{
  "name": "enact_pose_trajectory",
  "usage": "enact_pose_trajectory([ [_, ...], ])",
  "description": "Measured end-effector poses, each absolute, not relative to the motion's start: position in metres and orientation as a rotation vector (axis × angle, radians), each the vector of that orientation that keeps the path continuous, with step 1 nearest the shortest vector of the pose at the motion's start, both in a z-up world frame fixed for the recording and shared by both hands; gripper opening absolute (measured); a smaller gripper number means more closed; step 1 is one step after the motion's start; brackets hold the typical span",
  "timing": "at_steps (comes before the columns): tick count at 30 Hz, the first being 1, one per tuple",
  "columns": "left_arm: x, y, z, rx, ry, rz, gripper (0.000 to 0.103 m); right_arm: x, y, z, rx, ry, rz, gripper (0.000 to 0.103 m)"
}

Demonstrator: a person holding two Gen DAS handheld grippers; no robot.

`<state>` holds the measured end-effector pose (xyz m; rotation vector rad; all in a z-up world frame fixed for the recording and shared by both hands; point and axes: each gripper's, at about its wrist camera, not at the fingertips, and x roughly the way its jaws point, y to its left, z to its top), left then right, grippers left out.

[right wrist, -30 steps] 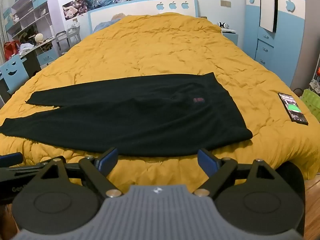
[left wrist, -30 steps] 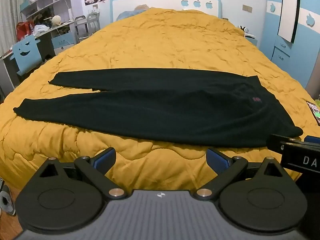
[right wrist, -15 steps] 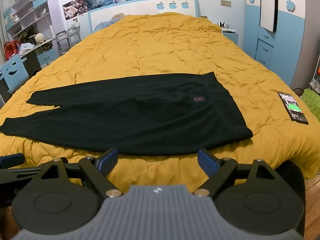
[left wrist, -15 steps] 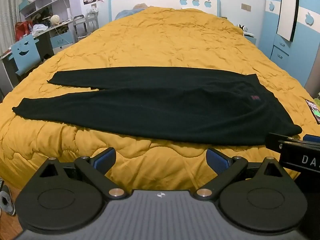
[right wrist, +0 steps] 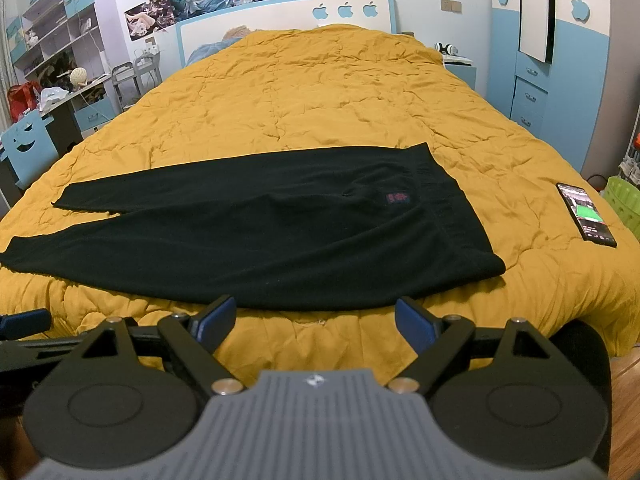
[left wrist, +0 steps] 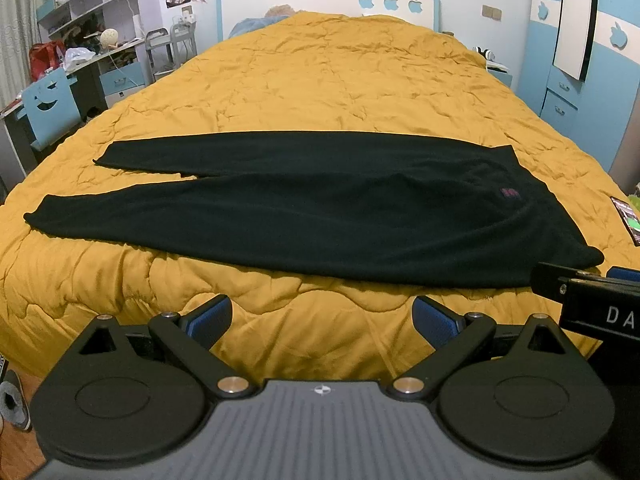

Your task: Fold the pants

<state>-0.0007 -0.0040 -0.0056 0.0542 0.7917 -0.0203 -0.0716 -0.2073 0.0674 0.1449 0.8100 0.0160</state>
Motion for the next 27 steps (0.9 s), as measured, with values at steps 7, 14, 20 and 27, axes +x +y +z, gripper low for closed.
enact_pose_trajectory([
  [7,-0.0006,-0.0039,-0.0052,0.056,0.791,-0.019,0.103,-0.0718,-0.2075,0.0677,0.147,0.808,0.016,0.083],
  [14,-0.0038,-0.0069,-0.0126,0.048,0.785,-0.019,0.103,-0.0756,-0.2096,0.0679,0.148,0.799,0.016,0.083],
  [20,-0.0057,-0.0049,-0.0125,0.047,0.785,-0.023,0.103,-0.0755,-0.2096,0.0677,0.147,0.8,0.016,0.083],
  [27,-0.0053,-0.0018,-0.0083,0.043,0.796,-0.022,0.103,-0.0766,-0.2101,0.0712,0.151,0.802,0.016,0.083],
])
